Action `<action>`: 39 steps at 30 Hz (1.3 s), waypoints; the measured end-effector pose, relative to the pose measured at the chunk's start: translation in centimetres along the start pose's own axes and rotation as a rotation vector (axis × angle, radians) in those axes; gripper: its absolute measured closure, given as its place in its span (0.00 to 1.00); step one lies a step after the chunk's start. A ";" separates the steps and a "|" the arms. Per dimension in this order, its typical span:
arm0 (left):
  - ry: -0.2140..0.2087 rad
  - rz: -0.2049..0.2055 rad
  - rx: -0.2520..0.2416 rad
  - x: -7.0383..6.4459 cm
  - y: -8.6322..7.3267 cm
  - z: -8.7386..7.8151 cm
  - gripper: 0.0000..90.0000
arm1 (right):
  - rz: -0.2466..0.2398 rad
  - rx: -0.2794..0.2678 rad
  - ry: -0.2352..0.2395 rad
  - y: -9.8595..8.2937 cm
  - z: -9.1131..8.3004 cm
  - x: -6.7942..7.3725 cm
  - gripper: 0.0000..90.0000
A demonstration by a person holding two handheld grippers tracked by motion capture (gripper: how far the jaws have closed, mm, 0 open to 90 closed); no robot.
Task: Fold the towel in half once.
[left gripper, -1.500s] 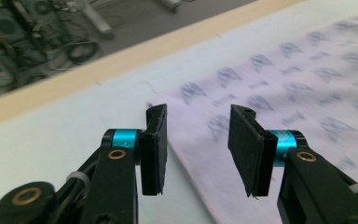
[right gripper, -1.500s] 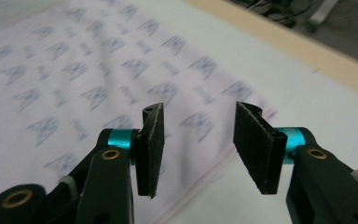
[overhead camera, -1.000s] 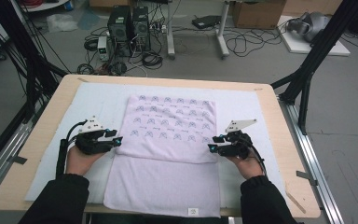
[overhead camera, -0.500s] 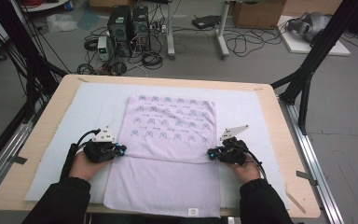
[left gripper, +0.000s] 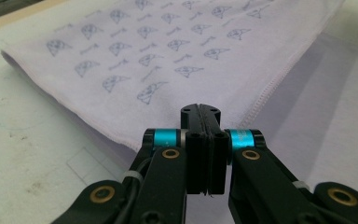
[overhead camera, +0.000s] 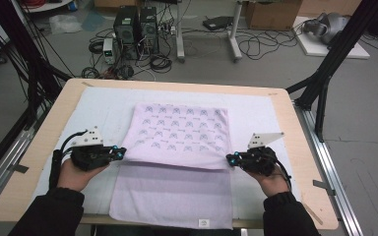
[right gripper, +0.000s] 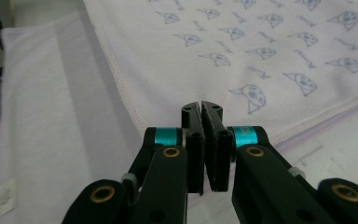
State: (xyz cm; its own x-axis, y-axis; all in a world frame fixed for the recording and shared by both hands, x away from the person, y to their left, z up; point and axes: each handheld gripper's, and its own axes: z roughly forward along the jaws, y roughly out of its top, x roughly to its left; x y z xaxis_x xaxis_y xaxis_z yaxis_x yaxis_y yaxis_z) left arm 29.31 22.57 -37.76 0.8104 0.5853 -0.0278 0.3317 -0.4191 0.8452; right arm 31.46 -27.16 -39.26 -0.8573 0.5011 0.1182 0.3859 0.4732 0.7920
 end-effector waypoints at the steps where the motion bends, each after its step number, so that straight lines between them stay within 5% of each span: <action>1: -0.007 0.003 -0.005 -0.6 -0.2 -0.5 0.99 | -0.006 -0.003 -0.001 -0.1 -0.6 0.7 0.98; 5: -0.025 0.013 -0.007 -2.7 -2.1 -1.8 0.95 | -0.011 -0.013 0.057 -1.2 -2.0 3.3 0.91; 7: -0.023 -0.013 0.022 -3.1 -3.7 -1.6 0.76 | -0.016 0.004 0.066 -2.1 -1.8 4.4 0.83; 9: -0.029 -0.010 0.031 -3.1 -4.9 -1.1 0.75 | -0.043 0.026 0.068 -2.9 -1.4 5.0 0.79; 15: -0.032 -0.010 0.055 -2.6 -6.5 0.6 0.77 | -0.040 -0.003 0.056 -4.8 0.0 4.5 0.70; 20: -0.034 0.008 0.111 -2.6 -6.9 1.8 0.77 | -0.059 0.073 0.045 -5.6 1.5 3.9 0.67; 25: -0.038 0.008 0.118 -2.7 -6.9 2.0 0.96 | -0.061 0.090 0.053 -5.8 2.0 3.8 0.82; 28: -0.035 -0.001 0.118 -2.6 -6.8 1.8 0.98 | -0.049 0.104 0.063 -5.6 2.0 3.8 0.95; 31: -0.038 -0.010 0.097 -2.6 -6.6 1.4 0.98 | -0.073 0.111 0.063 -5.2 1.9 3.9 0.97; 39: -0.026 0.005 0.009 -3.3 -4.6 -1.8 0.99 | -0.083 0.012 0.071 -3.4 -0.3 4.5 0.97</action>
State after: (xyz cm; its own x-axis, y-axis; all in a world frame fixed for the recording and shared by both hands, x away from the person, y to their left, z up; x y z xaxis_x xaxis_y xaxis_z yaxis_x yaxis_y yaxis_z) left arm 24.24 23.79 -40.64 0.8241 0.5651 -0.0378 0.3321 -0.4282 0.8404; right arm 26.18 -26.74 -41.29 -0.9082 0.4076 0.0947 0.3162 0.5201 0.7935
